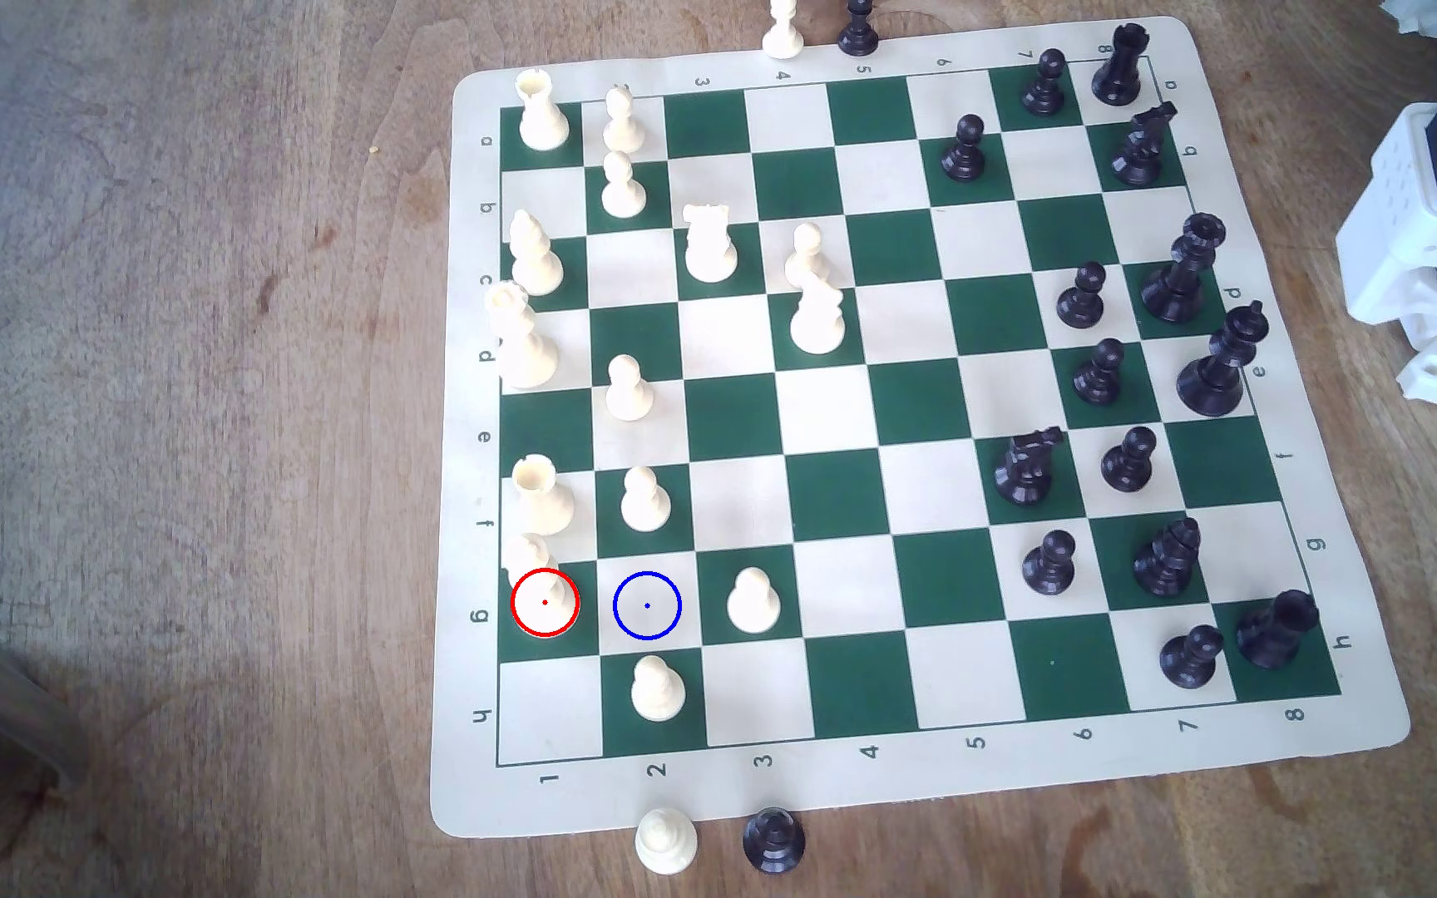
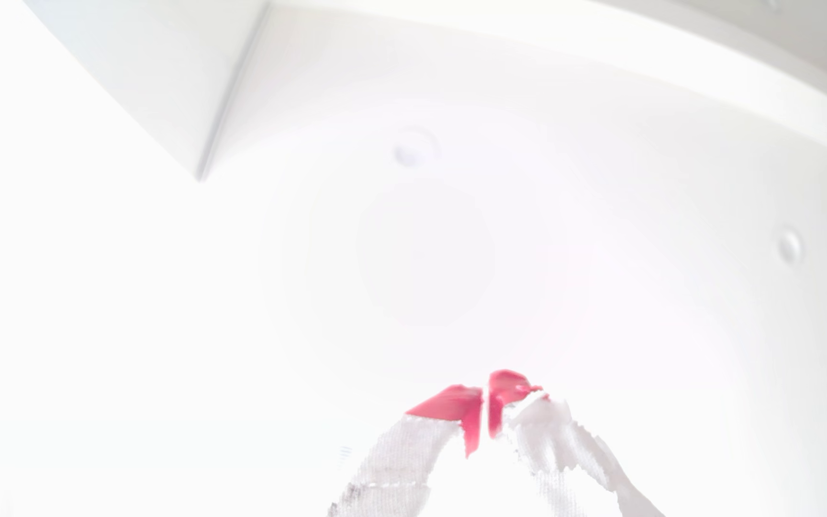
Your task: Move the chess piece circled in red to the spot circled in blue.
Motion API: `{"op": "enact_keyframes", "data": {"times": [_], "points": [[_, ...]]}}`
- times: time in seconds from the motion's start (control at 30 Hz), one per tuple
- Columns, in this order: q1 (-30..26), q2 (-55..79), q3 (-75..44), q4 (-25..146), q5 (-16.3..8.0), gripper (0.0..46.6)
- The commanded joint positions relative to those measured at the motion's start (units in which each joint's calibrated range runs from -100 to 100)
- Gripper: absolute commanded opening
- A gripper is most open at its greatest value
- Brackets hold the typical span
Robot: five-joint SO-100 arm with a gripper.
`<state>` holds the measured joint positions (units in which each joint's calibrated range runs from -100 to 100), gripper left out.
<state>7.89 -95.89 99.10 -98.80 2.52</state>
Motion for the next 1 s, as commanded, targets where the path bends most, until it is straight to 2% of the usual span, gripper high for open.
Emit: {"op": "enact_keyframes", "data": {"times": [0.0, 0.67, 0.7, 0.77, 0.8, 0.9, 0.93, 0.97], "points": [[0.4, 0.1, 0.9, -0.9, 0.5, 0.1], [0.3, 0.1, 0.9, -0.6, 0.0, 0.4], [-1.7, 0.2, 0.9, 1.1, -0.5, 0.2], [-8.7, 0.1, 0.9, 7.6, -0.1, 0.5], [-12.4, 0.1, 0.9, 17.9, 1.2, 0.2], [-15.2, 0.1, 0.9, 35.3, 1.2, 0.2], [-17.1, 0.2, 0.9, 40.4, 2.4, 0.2], [-18.0, 0.1, 0.9, 52.9, 4.2, 0.1]]}}
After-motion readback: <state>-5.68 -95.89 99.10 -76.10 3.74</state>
